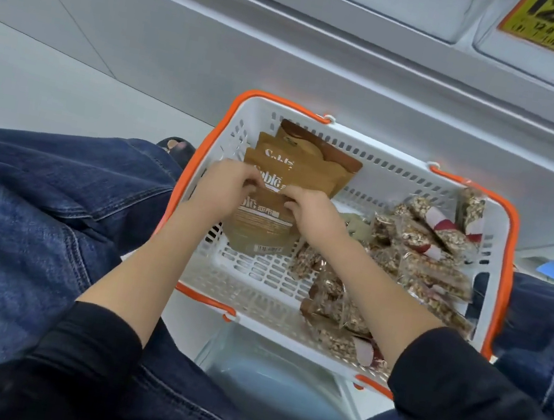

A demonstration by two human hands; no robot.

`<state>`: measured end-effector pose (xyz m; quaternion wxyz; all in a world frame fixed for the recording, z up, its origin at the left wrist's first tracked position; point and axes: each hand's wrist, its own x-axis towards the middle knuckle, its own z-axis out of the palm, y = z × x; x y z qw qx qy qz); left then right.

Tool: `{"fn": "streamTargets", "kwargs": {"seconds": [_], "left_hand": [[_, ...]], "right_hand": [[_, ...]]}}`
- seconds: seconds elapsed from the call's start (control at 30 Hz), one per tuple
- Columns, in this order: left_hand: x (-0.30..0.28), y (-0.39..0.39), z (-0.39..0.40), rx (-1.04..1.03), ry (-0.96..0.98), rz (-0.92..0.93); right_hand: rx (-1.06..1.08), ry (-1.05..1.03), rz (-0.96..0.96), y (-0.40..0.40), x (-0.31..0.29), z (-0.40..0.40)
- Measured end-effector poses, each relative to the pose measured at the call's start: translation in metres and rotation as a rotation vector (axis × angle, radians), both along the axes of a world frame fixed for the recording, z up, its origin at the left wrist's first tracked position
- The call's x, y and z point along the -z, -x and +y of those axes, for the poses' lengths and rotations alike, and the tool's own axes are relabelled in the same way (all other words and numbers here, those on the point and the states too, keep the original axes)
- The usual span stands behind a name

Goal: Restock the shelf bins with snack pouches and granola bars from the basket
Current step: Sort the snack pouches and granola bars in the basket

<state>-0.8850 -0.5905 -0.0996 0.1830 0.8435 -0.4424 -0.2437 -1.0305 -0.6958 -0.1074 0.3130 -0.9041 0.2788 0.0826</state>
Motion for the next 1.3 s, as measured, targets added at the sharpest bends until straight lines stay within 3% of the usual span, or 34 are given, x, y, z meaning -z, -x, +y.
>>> {"fn": "streamTargets", "kwargs": {"seconds": [0.17,0.3,0.43,0.63,0.7,0.77,0.87,1.03,1.2,1.3], "left_hand": [[0.033,-0.007,-0.005,-0.142,-0.035,-0.052],[0.027,0.002,-0.012,-0.033,0.036,-0.150],[0.022,0.021,-0.011,0.060,-0.009,-0.280],[0.043,0.046,-0.003,0.148,0.253,-0.435],[0.048,0.058,-0.004,0.317,0.267,-0.373],[0.052,0.065,-0.005,0.371,0.141,-0.211],[0.058,0.060,-0.001,0.244,-0.044,-0.052],[0.060,0.044,-0.003,0.121,-0.068,-0.013],[0.058,0.045,-0.005,0.157,-0.138,0.071],[0.054,0.042,-0.008,0.079,-0.159,0.277]], "right_hand": [[0.197,0.057,0.008,0.053,0.003,-0.043],[0.080,0.030,0.252,0.072,0.032,-0.056],[0.039,-0.040,0.336,0.054,0.068,-0.066],[0.139,-0.293,0.355,0.031,0.084,-0.103],[0.031,-0.226,0.455,0.027,0.096,-0.106],[-0.070,-0.113,0.526,0.029,0.109,-0.107],[-0.023,-0.039,0.506,0.033,0.116,-0.111],[-0.002,0.010,0.461,0.036,0.093,-0.105],[0.071,-0.012,0.214,0.039,0.035,-0.104],[0.055,-0.042,0.093,0.028,-0.019,-0.102]]}}
